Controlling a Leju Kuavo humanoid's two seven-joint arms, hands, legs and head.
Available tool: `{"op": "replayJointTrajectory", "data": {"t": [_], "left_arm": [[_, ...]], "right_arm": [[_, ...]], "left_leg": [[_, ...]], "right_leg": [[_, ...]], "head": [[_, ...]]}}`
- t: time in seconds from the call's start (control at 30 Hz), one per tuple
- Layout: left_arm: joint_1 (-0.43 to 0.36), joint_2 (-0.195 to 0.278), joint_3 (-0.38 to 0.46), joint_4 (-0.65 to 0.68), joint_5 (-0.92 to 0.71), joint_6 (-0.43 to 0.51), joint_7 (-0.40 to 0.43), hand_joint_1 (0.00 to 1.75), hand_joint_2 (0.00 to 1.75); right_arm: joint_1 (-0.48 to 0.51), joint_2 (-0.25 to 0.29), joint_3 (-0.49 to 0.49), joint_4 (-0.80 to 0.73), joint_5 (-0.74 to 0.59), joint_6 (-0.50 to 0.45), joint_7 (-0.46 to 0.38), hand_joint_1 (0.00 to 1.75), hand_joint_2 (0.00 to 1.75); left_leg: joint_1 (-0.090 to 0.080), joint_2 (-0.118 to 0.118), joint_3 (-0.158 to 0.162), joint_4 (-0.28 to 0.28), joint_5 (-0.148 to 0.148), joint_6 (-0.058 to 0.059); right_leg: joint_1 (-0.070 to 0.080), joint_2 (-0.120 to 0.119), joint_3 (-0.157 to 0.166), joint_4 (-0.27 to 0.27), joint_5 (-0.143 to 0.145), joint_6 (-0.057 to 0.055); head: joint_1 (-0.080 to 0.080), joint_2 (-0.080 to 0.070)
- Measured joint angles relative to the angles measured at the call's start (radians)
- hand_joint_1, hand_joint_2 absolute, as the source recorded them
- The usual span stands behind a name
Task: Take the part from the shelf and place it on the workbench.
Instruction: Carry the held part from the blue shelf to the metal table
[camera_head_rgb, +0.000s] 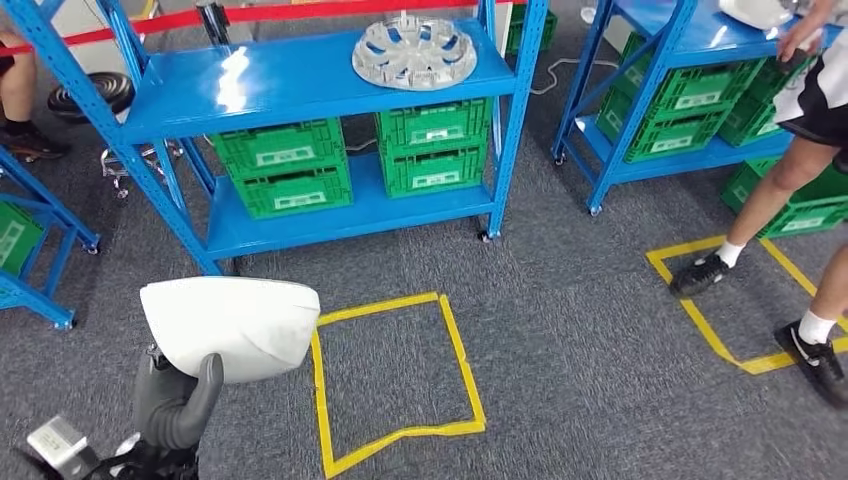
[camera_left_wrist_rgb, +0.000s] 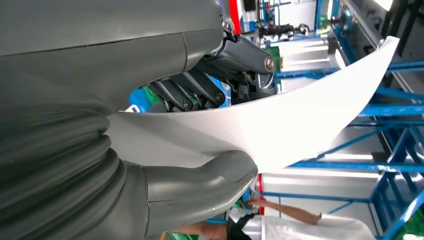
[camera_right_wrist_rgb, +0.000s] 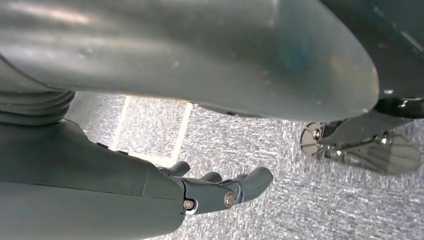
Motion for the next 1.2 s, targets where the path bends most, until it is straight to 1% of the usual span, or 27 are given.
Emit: {"op": "replayJointTrajectory", "data": {"t": [0.07, 0.1, 0.13, 0.2, 0.23, 0.27, 0.3, 0.33, 0.4, 0.43, 0.47, 0.53, 0.6, 0.63, 0.7, 0.73, 0.77, 0.8, 0.83, 0.87, 0.93, 0.97, 1.0, 1.07, 1.1, 1.13, 1.2], "left_arm": [[-0.003, 0.000, 0.001, 0.012, 0.005, 0.016, 0.023, 1.75, 1.75], [-0.003, 0.000, 0.002, 0.018, 0.008, 0.022, 0.034, 1.75, 1.75], [-0.003, 0.000, 0.003, 0.022, 0.012, 0.027, 0.044, 1.75, 1.75], [0.002, 0.000, 0.008, 0.030, 0.021, 0.031, 0.056, 1.75, 1.75], [0.006, 0.000, 0.012, 0.034, 0.024, 0.031, 0.059, 1.75, 1.75], [0.011, 0.000, 0.016, 0.038, 0.025, 0.031, 0.061, 1.75, 1.75], [0.017, 0.000, 0.021, 0.041, 0.024, 0.031, 0.061, 1.75, 1.75], [0.022, -0.001, 0.025, 0.043, 0.020, 0.031, 0.060, 1.75, 1.75], [0.031, -0.003, 0.029, 0.045, -0.004, 0.031, 0.059, 1.75, 1.75], [0.033, -0.004, 0.030, 0.045, -0.020, 0.032, 0.059, 1.75, 1.75], [0.035, -0.005, 0.030, 0.046, -0.034, 0.034, 0.058, 1.75, 1.75], [0.037, -0.008, 0.030, 0.049, -0.057, 0.043, 0.058, 1.75, 1.75], [0.041, -0.011, 0.032, 0.054, -0.073, 0.055, 0.058, 1.75, 1.75], [0.042, -0.011, 0.033, 0.057, -0.078, 0.058, 0.058, 1.75, 1.75], [0.045, -0.012, 0.035, 0.065, -0.082, 0.061, 0.058, 1.75, 1.75], [0.047, -0.013, 0.036, 0.069, -0.083, 0.062, 0.058, 1.75, 1.75], [0.049, -0.014, 0.037, 0.073, -0.084, 0.063, 0.058, 1.75, 1.75], [0.050, -0.014, 0.038, 0.076, -0.085, 0.063, 0.059, 1.75, 1.75], [0.051, -0.014, 0.039, 0.079, -0.086, 0.063, 0.059, 1.75, 1.75], [0.051, -0.014, 0.039, 0.081, -0.086, 0.063, 0.059, 1.75, 1.75], [0.050, -0.016, 0.040, 0.083, -0.086, 0.063, 0.058, 1.75, 1.75], [0.050, -0.017, 0.040, 0.083, -0.086, 0.063, 0.058, 1.75, 1.75], [0.050, -0.018, 0.040, 0.084, -0.086, 0.063, 0.058, 1.75, 1.75], [0.052, -0.020, 0.041, 0.085, -0.087, 0.063, 0.057, 1.75, 1.75], [0.052, -0.021, 0.041, 0.086, -0.087, 0.063, 0.057, 1.75, 1.75], [0.051, -0.023, 0.042, 0.087, -0.088, 0.063, 0.057, 1.75, 1.75], [0.047, -0.030, 0.042, 0.093, -0.097, 0.063, 0.057, 1.75, 1.75]], "right_arm": [[0.002, 0.000, 0.000, 0.000, 0.006, 0.007, 0.022, 0.00, 0.00], [0.003, -0.001, 0.000, 0.000, 0.010, 0.014, 0.041, 0.00, 0.00], [0.004, -0.001, 0.001, 0.000, 0.016, 0.023, 0.061, 0.00, 0.00], [0.006, -0.001, 0.004, 0.000, 0.030, 0.044, 0.094, 0.00, 0.00], [0.007, -0.001, 0.005, 0.000, 0.034, 0.051, 0.104, 0.00, 0.00], [0.007, -0.001, 0.006, 0.000, 0.036, 0.054, 0.108, 0.00, 0.00], [0.007, -0.001, 0.006, 0.000, 0.036, 0.054, 0.109, 0.00, 0.00], [0.008, -0.001, 0.006, 0.000, 0.037, 0.052, 0.110, 0.00, 0.00], [0.010, -0.001, 0.010, 0.000, 0.051, 0.052, 0.116, 0.00, 0.00], [0.012, -0.001, 0.015, 0.000, 0.063, 0.054, 0.120, 0.00, 0.00], [0.014, 0.000, 0.022, 0.000, 0.075, 0.055, 0.123, 0.00, 0.00], [0.018, 0.000, 0.034, 0.000, 0.086, 0.057, 0.119, 0.00, 0.00], [0.019, 0.001, 0.039, 0.000, 0.085, 0.056, 0.107, 0.00, 0.00], [0.019, 0.002, 0.040, 0.000, 0.083, 0.055, 0.101, 0.00, 0.00], [0.019, 0.003, 0.040, 0.000, 0.079, 0.053, 0.092, 0.00, 0.00], [0.019, 0.004, 0.040, 0.000, 0.078, 0.052, 0.091, 0.00, 0.00], [0.020, 0.005, 0.040, 0.000, 0.078, 0.052, 0.090, 0.00, 0.00], [0.020, 0.005, 0.041, 0.000, 0.078, 0.051, 0.090, 0.00, 0.00], [0.020, 0.005, 0.041, 0.000, 0.078, 0.051, 0.089, 0.00, 0.00], [0.020, 0.006, 0.041, 0.000, 0.078, 0.051, 0.089, 0.00, 0.00], [0.020, 0.007, 0.041, 0.000, 0.078, 0.051, 0.088, 0.00, 0.00], [0.020, 0.007, 0.042, 0.000, 0.078, 0.051, 0.088, 0.00, 0.00], [0.019, 0.007, 0.042, 0.000, 0.078, 0.050, 0.088, 0.00, 0.00], [0.018, 0.007, 0.044, 0.000, 0.078, 0.050, 0.088, 0.00, 0.00], [0.017, 0.007, 0.045, 0.000, 0.078, 0.051, 0.085, 0.00, 0.00], [0.017, 0.007, 0.047, 0.000, 0.078, 0.051, 0.080, 0.00, 0.00], [0.018, 0.008, 0.049, 0.000, 0.085, 0.055, 0.063, 0.00, 0.00]], "left_leg": [[0.000, 0.004, -0.015, 0.000, 0.012, 0.023], [0.001, 0.005, -0.024, -0.001, 0.022, 0.032], [0.003, 0.007, -0.034, -0.002, 0.032, 0.039], [0.001, 0.008, -0.055, 0.000, 0.049, 0.043], [0.000, 0.009, -0.065, 0.002, 0.056, 0.043], [-0.001, 0.010, -0.073, 0.004, 0.062, 0.042], [-0.002, 0.011, -0.079, 0.007, 0.067, 0.040], [-0.002, 0.010, -0.085, 0.011, 0.071, 0.038], [-0.004, 0.006, -0.093, 0.018, 0.076, 0.031], [-0.005, 0.003, -0.097, 0.020, 0.078, 0.026], [-0.005, 0.001, -0.101, 0.021, 0.081, 0.020], [-0.005, -0.004, -0.103, 0.019, 0.088, 0.008], [-0.003, -0.008, -0.115, 0.037, 0.075, -0.003], [-0.002, -0.008, -0.130, 0.071, 0.052, -0.009], [0.001, -0.006, -0.184, 0.192, -0.014, -0.019], [0.002, -0.006, -0.209, 0.252, -0.039, -0.023], [0.002, -0.005, -0.223, 0.287, -0.046, -0.025], [0.003, -0.004, -0.219, 0.284, -0.035, -0.026], [0.003, 0.001, -0.195, 0.241, -0.007, -0.025], [0.003, 0.014, -0.157, 0.170, 0.027, -0.023], [-0.003, 0.045, -0.095, 0.049, 0.064, -0.012], [-0.005, 0.053, -0.083, 0.020, 0.068, -0.004], [-0.009, 0.049, -0.084, 0.015, 0.066, 0.005], [-0.007, 0.030, -0.090, 0.013, 0.072, 0.019], [-0.005, 0.021, -0.091, 0.011, 0.076, 0.026], [-0.003, 0.013, -0.091, 0.008, 0.079, 0.032], [-0.001, -0.004, -0.095, 0.008, 0.084, 0.040]], "right_leg": [[-0.003, 0.001, -0.008, 0.005, 0.001, 0.013], [-0.005, 0.003, -0.019, 0.027, -0.018, 0.019], [-0.007, 0.005, -0.037, 0.069, -0.052, 0.024], [-0.008, 0.008, -0.083, 0.200, -0.141, 0.030], [-0.008, 0.008, -0.098, 0.256, -0.171, 0.032], [-0.008, 0.008, -0.095, 0.282, -0.184, 0.031], [-0.007, 0.008, -0.071, 0.267, -0.178, 0.029], [-0.007, 0.009, -0.027, 0.213, -0.158, 0.026], [-0.005, 0.018, 0.072, 0.068, -0.121, 0.015], [-0.003, 0.021, 0.101, 0.019, -0.113, 0.009], [0.000, 0.023, 0.112, -0.005, -0.111, 0.004], [0.002, 0.015, 0.110, -0.010, -0.106, -0.007], [-0.003, 0.003, 0.109, -0.017, -0.098, -0.021], [-0.005, -0.003, 0.108, -0.020, -0.094, -0.027], [-0.006, -0.014, 0.105, -0.021, -0.091, -0.032], [-0.006, -0.021, 0.103, -0.020, -0.091, -0.032], [-0.006, -0.028, 0.101, -0.018, -0.091, -0.032], [-0.006, -0.035, 0.100, -0.017, -0.091, -0.032], [-0.006, -0.042, 0.100, -0.015, -0.092, -0.031], [-0.006, -0.049, 0.101, -0.014, -0.093, -0.030], [-0.002, -0.062, 0.101, -0.011, -0.095, -0.022], [0.001, -0.069, 0.101, -0.010, -0.096, -0.017], [0.003, -0.075, 0.101, -0.010, -0.095, -0.012], [0.001, -0.083, 0.102, -0.008, -0.097, 0.000], [0.000, -0.069, 0.098, 0.004, -0.108, 0.007], [-0.003, -0.047, 0.084, 0.036, -0.130, 0.013], [-0.006, -0.002, 0.027, 0.160, -0.197, 0.021]], "head": [[-0.002, 0.000], [-0.001, 0.000], [0.000, 0.000], [0.001, 0.000], [0.001, 0.000], [0.001, 0.000], [0.001, 0.000], [0.001, 0.000], [0.001, 0.000], [0.001, 0.000], [0.001, 0.000], [0.001, 0.000], [-0.002, 0.000], [-0.004, 0.000], [-0.007, 0.000], [-0.007, 0.000], [-0.007, 0.000], [-0.007, 0.000], [-0.007, 0.000], [-0.007, 0.000], [-0.006, 0.000], [-0.006, 0.000], [-0.005, 0.000], [-0.005, 0.000], [-0.004, 0.000], [-0.003, 0.000], [-0.001, 0.000]]}}
